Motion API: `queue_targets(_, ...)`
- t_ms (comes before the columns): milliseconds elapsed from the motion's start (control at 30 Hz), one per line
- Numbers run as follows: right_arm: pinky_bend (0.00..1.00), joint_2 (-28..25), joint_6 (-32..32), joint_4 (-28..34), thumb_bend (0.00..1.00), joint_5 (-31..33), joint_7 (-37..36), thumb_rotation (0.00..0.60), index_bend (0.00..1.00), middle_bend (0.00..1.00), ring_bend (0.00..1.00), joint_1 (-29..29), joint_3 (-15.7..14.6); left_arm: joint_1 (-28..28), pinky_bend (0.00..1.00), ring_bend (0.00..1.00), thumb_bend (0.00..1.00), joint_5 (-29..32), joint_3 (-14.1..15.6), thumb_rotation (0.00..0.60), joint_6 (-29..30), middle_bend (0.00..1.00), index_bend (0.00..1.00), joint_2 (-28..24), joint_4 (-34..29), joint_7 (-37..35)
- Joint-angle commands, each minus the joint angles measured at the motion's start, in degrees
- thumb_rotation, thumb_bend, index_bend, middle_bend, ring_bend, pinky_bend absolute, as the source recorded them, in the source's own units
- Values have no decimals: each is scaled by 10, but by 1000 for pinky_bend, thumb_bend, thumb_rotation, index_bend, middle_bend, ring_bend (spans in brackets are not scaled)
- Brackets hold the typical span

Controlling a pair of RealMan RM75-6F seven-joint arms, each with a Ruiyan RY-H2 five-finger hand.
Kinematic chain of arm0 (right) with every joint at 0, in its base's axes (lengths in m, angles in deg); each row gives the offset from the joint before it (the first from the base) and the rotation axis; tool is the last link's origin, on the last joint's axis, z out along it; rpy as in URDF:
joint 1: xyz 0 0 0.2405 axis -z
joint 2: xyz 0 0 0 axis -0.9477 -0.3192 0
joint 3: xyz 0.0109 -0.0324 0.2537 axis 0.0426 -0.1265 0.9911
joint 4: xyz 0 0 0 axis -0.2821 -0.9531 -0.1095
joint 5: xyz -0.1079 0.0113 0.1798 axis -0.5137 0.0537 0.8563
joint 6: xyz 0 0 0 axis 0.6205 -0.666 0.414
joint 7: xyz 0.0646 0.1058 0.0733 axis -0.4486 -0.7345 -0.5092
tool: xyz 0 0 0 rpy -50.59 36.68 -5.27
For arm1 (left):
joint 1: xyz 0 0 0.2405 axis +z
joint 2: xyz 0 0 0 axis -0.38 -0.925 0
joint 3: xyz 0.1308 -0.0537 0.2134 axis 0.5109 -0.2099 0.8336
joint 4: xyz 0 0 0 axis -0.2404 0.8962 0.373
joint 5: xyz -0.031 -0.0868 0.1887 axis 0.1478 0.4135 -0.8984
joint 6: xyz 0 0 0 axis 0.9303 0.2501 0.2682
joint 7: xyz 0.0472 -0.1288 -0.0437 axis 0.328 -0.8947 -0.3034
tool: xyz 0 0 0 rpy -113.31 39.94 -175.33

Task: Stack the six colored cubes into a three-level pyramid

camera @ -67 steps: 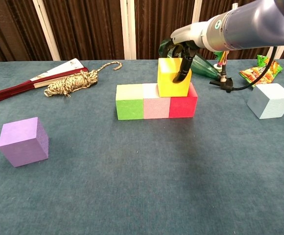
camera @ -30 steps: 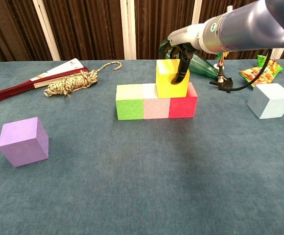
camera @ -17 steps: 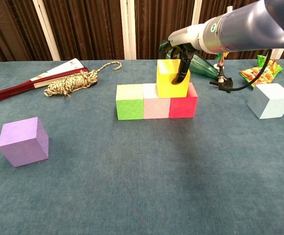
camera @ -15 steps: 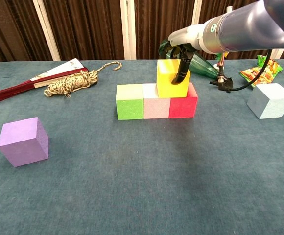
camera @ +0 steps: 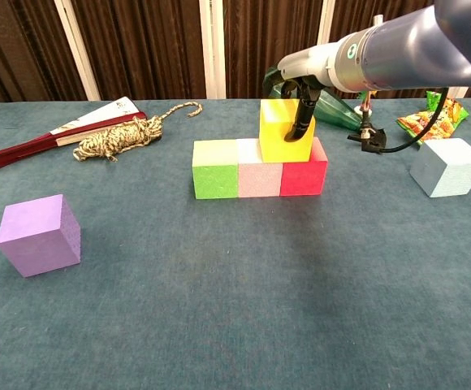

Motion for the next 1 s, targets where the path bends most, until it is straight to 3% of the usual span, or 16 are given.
queue_targets(33, 213, 1, -1, 1, 290, -1, 2, 600, 16, 213, 266, 0, -1, 0, 28, 0, 131, 0, 0, 600, 0, 0, 0, 0, 0, 0)
queue_targets(467, 213, -1, -13, 13, 289, -2, 8, 600, 0, 147, 213, 2, 0, 0, 28, 0, 131, 0, 0, 600, 0, 0, 0, -1, -1, -2)
queue_targets(1000, 213, -15, -54, 60, 289, 8, 27, 600, 0, 136, 203, 6, 5, 3, 29, 0, 131, -8, 1, 600, 1, 0, 0, -4, -6, -6)
